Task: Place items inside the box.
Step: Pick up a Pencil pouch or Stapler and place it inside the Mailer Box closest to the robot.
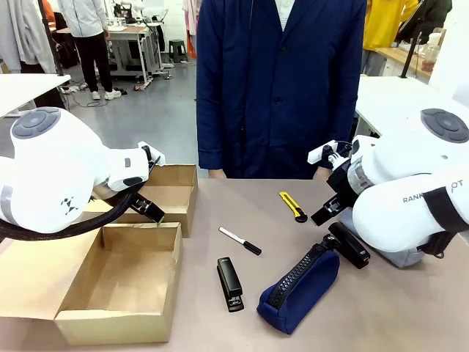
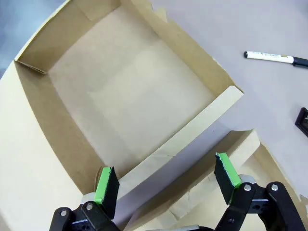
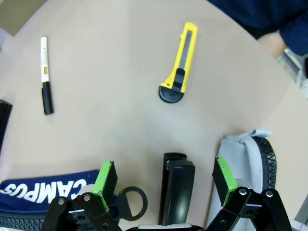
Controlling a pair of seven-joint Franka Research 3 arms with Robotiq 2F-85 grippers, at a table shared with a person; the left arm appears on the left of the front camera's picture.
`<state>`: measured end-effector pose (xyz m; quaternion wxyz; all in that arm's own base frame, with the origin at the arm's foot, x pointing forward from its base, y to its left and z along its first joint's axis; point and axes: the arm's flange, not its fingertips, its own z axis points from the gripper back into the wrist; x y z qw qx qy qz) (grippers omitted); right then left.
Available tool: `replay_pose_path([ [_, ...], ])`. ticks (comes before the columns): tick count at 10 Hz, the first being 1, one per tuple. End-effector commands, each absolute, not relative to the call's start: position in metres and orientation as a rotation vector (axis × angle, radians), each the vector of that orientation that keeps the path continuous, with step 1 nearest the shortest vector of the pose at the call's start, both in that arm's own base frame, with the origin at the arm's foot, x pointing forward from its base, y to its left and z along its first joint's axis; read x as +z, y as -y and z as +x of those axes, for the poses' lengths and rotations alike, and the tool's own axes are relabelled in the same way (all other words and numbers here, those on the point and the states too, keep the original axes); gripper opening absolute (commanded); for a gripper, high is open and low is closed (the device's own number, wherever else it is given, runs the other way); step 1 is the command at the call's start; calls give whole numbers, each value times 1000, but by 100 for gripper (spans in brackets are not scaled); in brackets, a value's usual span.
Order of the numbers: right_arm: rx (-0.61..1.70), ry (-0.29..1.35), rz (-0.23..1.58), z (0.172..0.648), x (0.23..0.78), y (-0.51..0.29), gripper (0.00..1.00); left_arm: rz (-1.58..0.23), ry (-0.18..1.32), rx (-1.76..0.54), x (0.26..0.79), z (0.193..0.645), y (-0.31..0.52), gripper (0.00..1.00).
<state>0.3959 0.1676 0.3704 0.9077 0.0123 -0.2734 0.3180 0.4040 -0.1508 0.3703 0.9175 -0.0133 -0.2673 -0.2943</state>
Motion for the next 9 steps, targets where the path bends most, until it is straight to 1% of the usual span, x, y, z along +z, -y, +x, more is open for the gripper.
replay_pose_path([
  [1,656,564,25,396,370,-168,100,-27,550,-605,370,404,151,100],
  [2,662,519,50,394,387,-162,100,-79,564,-641,388,397,145,100],
  [3,589,509,136,391,419,-151,100,-190,584,-654,417,385,136,100],
  [4,430,438,209,385,457,-134,100,-255,545,-572,449,370,126,100],
  [5,314,387,320,371,494,-104,100,-363,518,-530,482,352,107,100],
  [6,242,333,444,355,518,-69,100,-471,467,-534,501,340,81,100],
  [7,188,326,581,342,531,-24,100,-617,425,-545,513,330,49,100],
  [8,161,315,790,335,534,32,100,-789,420,-567,517,328,9,100],
  [9,23,346,929,332,527,89,100,-978,421,-531,508,331,-34,100],
])
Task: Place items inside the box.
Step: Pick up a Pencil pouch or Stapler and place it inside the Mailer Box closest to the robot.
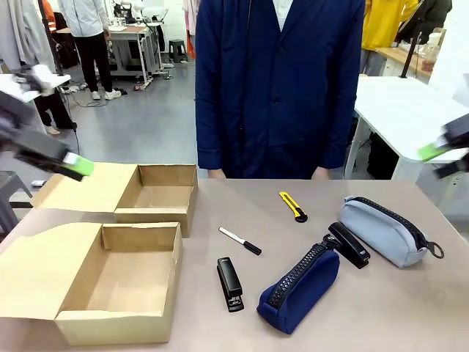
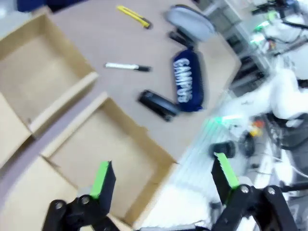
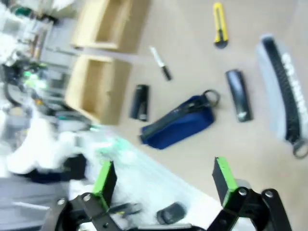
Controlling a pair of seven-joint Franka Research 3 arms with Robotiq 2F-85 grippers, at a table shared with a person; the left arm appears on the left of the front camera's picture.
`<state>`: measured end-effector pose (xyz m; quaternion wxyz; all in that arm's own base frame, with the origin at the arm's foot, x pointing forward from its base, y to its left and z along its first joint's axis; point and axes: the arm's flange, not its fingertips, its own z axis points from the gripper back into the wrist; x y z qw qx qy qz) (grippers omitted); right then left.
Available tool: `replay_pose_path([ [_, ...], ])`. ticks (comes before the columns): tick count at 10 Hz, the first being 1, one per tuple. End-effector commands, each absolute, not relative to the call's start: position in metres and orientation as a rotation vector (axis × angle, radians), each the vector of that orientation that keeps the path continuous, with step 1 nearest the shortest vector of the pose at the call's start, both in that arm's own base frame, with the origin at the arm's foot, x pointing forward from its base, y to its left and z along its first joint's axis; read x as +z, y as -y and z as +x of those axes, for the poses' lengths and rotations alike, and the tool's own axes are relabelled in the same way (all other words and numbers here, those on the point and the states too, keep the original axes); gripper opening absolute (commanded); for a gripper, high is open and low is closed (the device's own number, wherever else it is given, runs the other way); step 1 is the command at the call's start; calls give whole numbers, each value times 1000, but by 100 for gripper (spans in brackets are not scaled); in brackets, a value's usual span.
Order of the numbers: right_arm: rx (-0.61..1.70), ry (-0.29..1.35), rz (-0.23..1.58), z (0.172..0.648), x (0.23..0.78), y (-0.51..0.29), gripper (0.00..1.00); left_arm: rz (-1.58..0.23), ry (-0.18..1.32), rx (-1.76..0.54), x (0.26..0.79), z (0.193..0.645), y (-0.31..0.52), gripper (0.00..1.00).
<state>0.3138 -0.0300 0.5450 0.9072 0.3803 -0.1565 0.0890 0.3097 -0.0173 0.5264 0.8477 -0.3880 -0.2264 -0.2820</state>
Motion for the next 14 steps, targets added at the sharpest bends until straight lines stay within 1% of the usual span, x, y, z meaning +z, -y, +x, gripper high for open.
replay_pose_path([
  [1,-178,399,1057,322,512,155,100,-1202,487,-355,489,335,-101,100],
  [3,-391,485,1193,296,489,229,100,-1498,636,-15,448,330,-184,100],
  [4,-441,523,1220,283,476,249,100,-1584,692,97,426,324,-211,100],
  [5,-495,517,1229,278,456,263,100,-1607,722,215,408,319,-223,100],
  [6,-532,532,1180,275,442,267,100,-1584,753,233,400,319,-220,100],
  [7,-519,484,1191,262,462,274,100,-1458,658,46,418,289,-236,100],
  [12,-535,464,1183,264,457,272,100,-1458,658,46,418,289,-236,100],
  [13,-338,466,1110,273,464,237,100,-1458,658,46,418,289,-236,100],
  [14,-236,489,1014,286,473,198,100,-1458,658,46,418,289,-236,100],
])
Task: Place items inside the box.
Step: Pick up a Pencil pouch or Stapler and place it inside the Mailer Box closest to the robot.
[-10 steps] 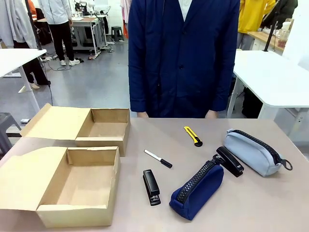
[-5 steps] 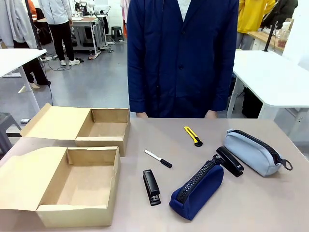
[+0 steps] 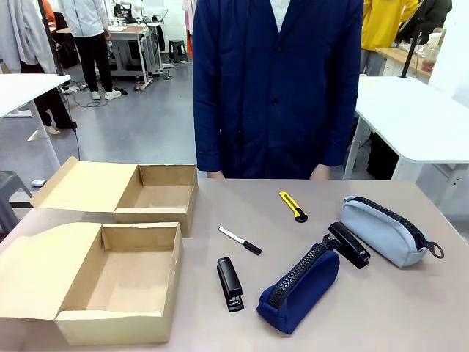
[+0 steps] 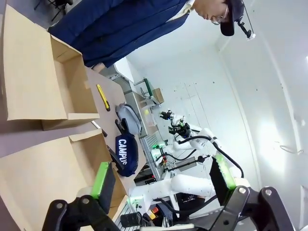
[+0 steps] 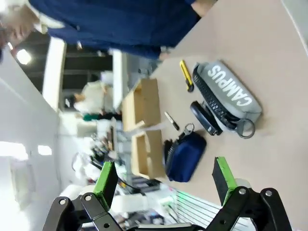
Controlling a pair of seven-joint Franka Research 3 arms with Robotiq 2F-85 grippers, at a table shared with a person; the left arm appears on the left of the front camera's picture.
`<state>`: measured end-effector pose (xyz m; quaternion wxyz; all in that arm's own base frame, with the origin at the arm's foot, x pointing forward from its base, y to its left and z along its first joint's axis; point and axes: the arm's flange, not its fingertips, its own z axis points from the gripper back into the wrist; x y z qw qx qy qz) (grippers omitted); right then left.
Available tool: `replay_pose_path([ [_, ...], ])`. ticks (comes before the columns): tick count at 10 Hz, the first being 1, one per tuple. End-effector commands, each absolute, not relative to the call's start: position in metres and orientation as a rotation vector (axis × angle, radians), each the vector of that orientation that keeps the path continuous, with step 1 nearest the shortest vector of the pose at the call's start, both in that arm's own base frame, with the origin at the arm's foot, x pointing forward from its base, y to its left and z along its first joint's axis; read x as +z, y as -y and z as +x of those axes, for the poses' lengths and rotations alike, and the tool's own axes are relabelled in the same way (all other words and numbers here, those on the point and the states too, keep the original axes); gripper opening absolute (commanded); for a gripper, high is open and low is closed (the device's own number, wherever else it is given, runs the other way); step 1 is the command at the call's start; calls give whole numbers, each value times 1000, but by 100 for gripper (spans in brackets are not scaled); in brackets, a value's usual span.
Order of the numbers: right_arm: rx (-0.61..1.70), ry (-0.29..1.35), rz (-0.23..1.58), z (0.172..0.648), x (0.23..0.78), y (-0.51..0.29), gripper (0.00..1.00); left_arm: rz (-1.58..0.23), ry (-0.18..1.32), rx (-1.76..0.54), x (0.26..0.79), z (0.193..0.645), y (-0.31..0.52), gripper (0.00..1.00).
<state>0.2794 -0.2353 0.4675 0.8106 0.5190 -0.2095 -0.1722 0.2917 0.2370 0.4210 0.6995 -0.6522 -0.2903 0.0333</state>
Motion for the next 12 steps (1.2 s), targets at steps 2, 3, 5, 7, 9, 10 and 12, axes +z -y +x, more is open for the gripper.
replay_pose_path([
  [2,15,517,876,307,489,116,100,-1458,658,46,418,289,-236,100],
  [3,96,524,798,318,490,84,100,-1458,658,46,418,289,-236,100],
  [5,119,506,781,322,495,92,100,-1458,658,46,418,289,-236,100],
  [7,-177,682,844,275,500,198,100,-1458,658,46,418,289,-236,100],
  [9,-489,805,873,190,477,297,100,-1458,658,46,418,289,-236,100],
  [10,-586,807,878,167,462,316,100,-1458,658,46,418,289,-236,100],
  [12,-517,788,859,163,464,302,100,-1458,658,46,418,289,-236,100],
])
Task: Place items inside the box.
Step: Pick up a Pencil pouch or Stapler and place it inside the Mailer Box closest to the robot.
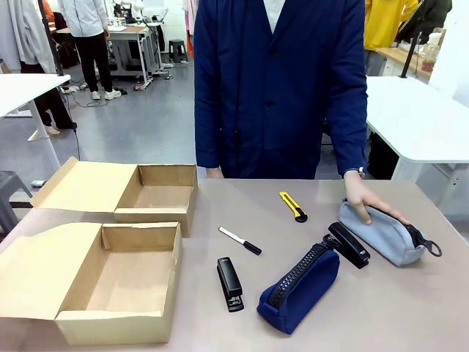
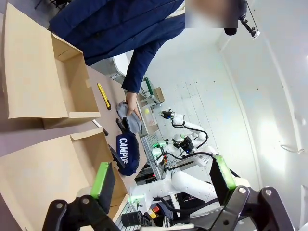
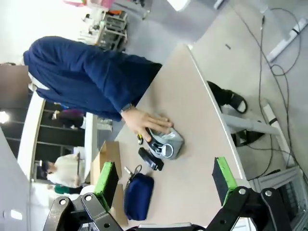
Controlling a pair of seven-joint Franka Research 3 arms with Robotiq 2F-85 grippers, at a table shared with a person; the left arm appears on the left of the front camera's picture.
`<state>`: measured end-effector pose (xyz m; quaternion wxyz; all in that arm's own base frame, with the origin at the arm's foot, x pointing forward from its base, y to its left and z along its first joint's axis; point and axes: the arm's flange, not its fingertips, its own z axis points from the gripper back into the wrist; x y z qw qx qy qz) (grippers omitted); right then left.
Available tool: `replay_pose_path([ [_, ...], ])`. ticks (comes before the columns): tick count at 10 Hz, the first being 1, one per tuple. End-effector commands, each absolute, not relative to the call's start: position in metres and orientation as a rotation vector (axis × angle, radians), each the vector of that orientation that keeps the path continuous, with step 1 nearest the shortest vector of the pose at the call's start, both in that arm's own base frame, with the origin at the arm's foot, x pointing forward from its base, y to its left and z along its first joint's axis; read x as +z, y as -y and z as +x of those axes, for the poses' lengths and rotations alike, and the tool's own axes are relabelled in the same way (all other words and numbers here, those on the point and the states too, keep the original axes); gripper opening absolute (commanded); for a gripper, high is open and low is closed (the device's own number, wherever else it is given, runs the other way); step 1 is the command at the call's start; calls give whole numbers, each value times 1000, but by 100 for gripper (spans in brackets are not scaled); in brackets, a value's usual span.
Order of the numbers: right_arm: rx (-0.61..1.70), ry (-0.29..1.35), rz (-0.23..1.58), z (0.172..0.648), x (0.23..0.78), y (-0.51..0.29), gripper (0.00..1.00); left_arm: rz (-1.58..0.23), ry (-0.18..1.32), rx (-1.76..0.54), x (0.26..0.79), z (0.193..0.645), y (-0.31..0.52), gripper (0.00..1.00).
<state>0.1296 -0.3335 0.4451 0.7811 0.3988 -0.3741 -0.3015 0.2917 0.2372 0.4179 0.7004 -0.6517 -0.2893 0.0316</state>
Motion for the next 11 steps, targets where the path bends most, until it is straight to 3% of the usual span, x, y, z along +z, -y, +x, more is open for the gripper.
replay_pose_path([
  [1,-517,788,859,163,464,302,100,-1458,658,46,418,289,-236,100],
  [6,-518,764,846,167,467,301,100,-1458,658,46,418,289,-236,100],
  [7,-524,741,819,190,471,273,100,-1458,658,46,418,289,-236,100],
  [9,-255,662,750,241,474,170,100,-1458,658,46,418,289,-236,100],
  [11,47,496,736,278,444,57,100,-1458,658,46,418,289,-236,100],
])
